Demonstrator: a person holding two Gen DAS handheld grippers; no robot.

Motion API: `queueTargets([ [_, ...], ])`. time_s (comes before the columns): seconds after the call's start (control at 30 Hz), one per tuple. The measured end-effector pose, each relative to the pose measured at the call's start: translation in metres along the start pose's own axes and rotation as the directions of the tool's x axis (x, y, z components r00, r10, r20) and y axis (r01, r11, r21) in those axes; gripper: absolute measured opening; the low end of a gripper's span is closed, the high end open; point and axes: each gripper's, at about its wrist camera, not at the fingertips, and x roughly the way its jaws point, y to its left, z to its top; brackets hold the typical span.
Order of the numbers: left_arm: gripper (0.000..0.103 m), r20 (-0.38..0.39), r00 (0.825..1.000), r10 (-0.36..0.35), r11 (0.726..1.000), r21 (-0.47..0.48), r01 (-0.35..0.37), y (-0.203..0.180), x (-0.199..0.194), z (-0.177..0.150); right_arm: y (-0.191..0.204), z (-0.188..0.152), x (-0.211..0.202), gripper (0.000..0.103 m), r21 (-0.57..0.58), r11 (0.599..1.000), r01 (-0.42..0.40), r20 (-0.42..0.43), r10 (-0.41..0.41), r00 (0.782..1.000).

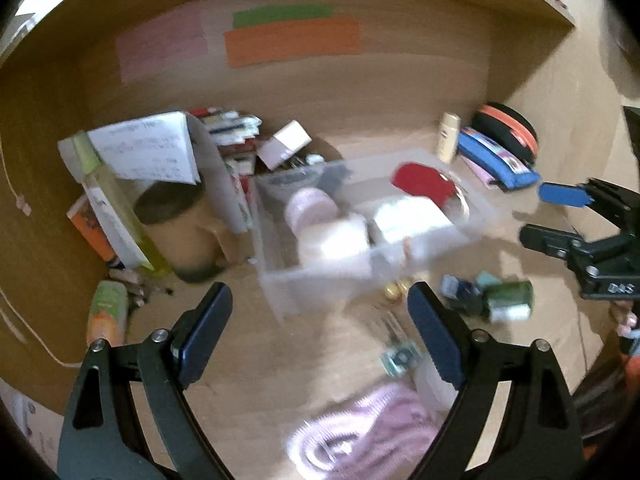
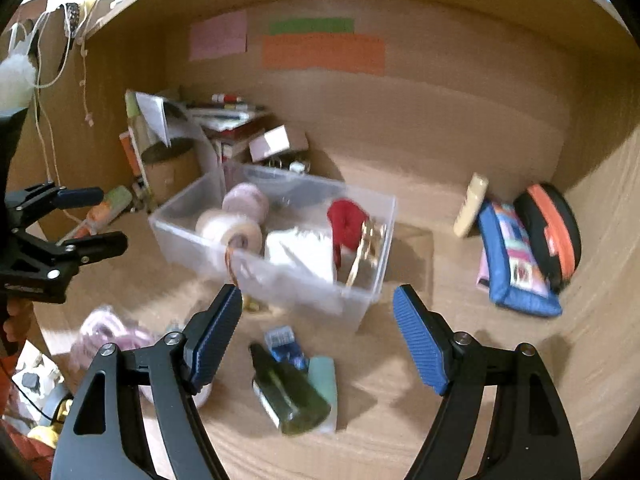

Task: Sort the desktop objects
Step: 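Move both grippers back to the white lid container and green bottle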

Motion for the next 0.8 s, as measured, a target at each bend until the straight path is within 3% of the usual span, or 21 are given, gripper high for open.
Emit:
queueTargets([
  [0.43,0.09,-0.1,0.988,-0.116,0.988,0.086,0.125,-0.052,0.008,-0.049,0.006,-0.051,0.02,0.074,-0.023,0.996,-0.091,-0.126,0.087,0.988],
  [0.8,0.09,-0.157,0.981,-0.113,0.967,0.211,0.145,-0.093,0.033,-0.058,0.008,-0.058,0.042,0.054,-0.019,0.988,-0.152,-0.21,0.145,0.967],
])
